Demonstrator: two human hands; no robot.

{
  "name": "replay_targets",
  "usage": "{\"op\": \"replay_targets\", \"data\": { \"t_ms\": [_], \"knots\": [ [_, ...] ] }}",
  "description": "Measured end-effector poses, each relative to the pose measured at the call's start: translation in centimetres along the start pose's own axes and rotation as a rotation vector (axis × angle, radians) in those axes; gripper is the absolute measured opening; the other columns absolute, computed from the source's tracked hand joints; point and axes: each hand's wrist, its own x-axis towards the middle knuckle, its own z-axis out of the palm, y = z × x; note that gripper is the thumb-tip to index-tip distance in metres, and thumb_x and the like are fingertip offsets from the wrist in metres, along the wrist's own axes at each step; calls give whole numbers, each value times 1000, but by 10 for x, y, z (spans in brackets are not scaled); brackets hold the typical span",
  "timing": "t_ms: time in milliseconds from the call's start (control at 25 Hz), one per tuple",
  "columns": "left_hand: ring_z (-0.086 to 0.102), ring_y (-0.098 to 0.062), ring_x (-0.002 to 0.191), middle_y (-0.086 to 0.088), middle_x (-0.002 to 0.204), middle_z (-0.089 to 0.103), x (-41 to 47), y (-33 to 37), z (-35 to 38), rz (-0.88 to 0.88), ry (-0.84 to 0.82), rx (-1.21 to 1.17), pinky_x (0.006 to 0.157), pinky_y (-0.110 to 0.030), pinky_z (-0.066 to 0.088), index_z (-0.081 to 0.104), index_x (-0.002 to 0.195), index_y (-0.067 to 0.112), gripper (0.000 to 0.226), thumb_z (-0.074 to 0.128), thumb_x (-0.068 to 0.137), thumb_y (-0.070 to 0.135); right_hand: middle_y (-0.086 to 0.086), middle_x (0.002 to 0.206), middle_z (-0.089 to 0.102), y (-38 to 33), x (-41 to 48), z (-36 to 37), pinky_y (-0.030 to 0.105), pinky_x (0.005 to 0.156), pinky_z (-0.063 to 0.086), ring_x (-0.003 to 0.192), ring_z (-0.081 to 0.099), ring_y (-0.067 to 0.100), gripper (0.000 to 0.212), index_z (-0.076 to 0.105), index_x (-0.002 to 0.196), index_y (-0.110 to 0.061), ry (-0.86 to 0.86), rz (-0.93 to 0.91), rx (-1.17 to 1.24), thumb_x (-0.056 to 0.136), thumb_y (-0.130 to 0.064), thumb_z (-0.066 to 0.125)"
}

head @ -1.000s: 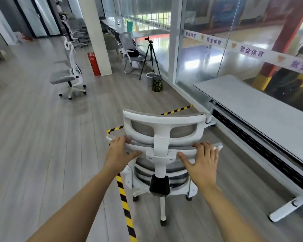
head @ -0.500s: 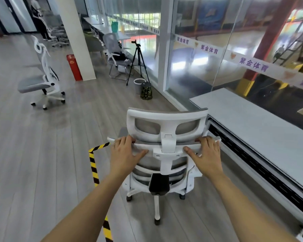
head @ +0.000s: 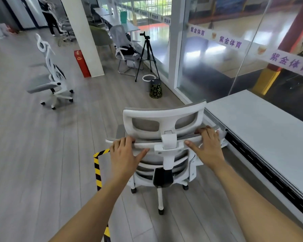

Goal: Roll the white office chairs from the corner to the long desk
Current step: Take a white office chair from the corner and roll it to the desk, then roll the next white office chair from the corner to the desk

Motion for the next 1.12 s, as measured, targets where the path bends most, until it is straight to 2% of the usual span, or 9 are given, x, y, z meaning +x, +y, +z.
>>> {"op": "replay_targets", "data": {
  "t_ms": [80, 240, 440, 560, 680, 800, 920, 1120],
  "knots": [
    [53, -24, 111, 3, 112, 62, 22, 0, 4, -26, -28, -18, 98, -40, 39, 56, 113, 23, 54, 63, 82, 67, -7, 129, 45, 2, 30, 8, 49, 127, 4, 141, 32, 19, 60, 51, 120, -26, -15, -26, 16, 86, -75, 57],
    [45, -23, 127, 4, 129, 55, 56, -13, 15, -11, -117, -106, 110, -42, 37, 50, 127, 24, 41, 64, 92, 38, -5, 131, 47, 9, 80, 21, 49, 126, 5, 142, 33, 21, 54, 52, 113, -29, -51, -40, 61, 85, -74, 61],
    [23, -23, 147, 1, 154, 36, 77, -14, 24, -45, -190, -81, 118, -50, 32, 37, 147, 25, 61, 64, 93, 30, -3, 134, 50, 11, 122, 30, 49, 126, 12, 143, 33, 21, 61, 58, 121, -25, -89, -58, 27, 87, -75, 57],
    [8, -22, 152, 1, 164, 17, 78, -7, 24, -113, -239, -93, 118, -45, 30, 25, 155, 29, 69, 61, 96, 31, -2, 141, 52, 1, 121, 37, 43, 120, 31, 143, 35, 19, 61, 58, 130, -22, -31, -22, 60, 90, -69, 57],
    [21, -27, 147, -3, 159, 25, 79, 0, 18, -115, -220, -111, 117, -46, 33, 33, 151, 27, 62, 60, 95, 31, -1, 142, 54, -11, 116, 41, 38, 115, 35, 139, 42, 19, 53, 59, 134, -20, 14, -8, 38, 95, -56, 58],
    [41, -30, 130, -3, 145, 42, 74, 12, 10, 15, -171, -113, 108, -44, 40, 47, 139, 21, 47, 59, 95, 29, -3, 137, 59, -24, 106, 35, 36, 108, 40, 130, 50, 20, 40, 60, 131, -22, 17, -9, 12, 97, -44, 59],
    [43, -22, 122, 2, 138, 45, 69, 33, 2, 137, -226, -210, 102, -40, 43, 45, 137, 24, 41, 52, 97, 32, -7, 133, 58, -38, 83, 24, 35, 97, 48, 121, 56, 17, 35, 58, 131, -24, 26, 39, 14, 99, -38, 55],
    [48, -25, 113, 2, 128, 53, 70, 47, -5, 417, -271, -228, 96, -38, 43, 49, 133, 23, 40, 53, 95, 33, -5, 132, 60, -69, 17, 3, 33, 96, 47, 118, 57, 17, 34, 60, 131, -23, 129, 170, -37, 101, -38, 53]
  ]
}}
